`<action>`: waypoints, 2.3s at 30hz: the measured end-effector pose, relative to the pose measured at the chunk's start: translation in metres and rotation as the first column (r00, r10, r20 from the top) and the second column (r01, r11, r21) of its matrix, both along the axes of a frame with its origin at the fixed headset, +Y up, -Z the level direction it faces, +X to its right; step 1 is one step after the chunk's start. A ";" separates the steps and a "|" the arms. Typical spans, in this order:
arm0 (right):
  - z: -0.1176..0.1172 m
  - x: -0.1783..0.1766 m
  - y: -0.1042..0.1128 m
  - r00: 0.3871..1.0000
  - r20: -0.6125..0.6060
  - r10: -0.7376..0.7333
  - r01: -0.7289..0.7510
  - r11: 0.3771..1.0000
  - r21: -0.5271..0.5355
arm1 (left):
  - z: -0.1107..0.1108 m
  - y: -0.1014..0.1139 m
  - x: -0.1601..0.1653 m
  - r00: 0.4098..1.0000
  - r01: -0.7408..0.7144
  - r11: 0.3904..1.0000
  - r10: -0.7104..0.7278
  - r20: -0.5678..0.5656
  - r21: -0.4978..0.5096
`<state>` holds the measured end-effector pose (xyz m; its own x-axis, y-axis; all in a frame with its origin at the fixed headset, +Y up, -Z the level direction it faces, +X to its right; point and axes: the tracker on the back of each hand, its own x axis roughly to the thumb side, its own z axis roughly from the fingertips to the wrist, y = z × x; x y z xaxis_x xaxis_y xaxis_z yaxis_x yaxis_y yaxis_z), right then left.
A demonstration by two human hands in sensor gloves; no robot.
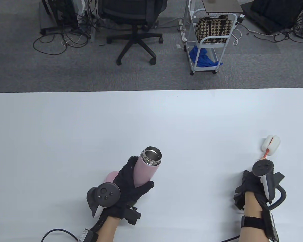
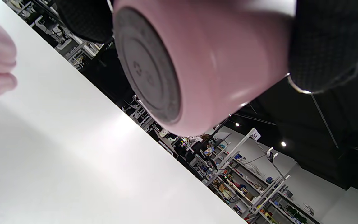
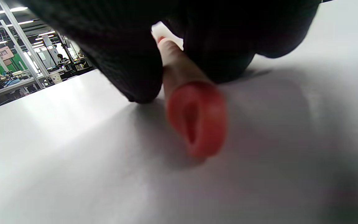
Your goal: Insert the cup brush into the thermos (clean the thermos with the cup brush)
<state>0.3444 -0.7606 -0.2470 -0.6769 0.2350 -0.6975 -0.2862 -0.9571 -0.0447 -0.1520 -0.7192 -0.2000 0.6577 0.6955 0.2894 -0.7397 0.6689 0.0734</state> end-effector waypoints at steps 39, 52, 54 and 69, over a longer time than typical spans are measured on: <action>0.040 -0.155 0.089 0.507 -0.745 0.434 0.123 0.819 0.560 | 0.001 0.015 -0.030 0.789 0.570 0.819 -0.521 -0.327 0.070; 0.042 -0.165 0.085 0.408 -0.754 0.514 0.081 0.802 0.591 | 0.008 0.018 -0.014 0.724 0.683 0.712 -0.628 -0.285 0.166; 0.043 -0.168 0.084 0.399 -0.746 0.533 0.069 0.794 0.605 | 0.008 0.019 -0.011 0.708 0.700 0.692 -0.644 -0.289 0.176; 0.059 -0.222 0.070 0.231 -0.785 0.575 0.085 0.792 0.605 | 0.014 0.016 0.017 0.732 0.679 0.696 -0.666 -0.144 0.233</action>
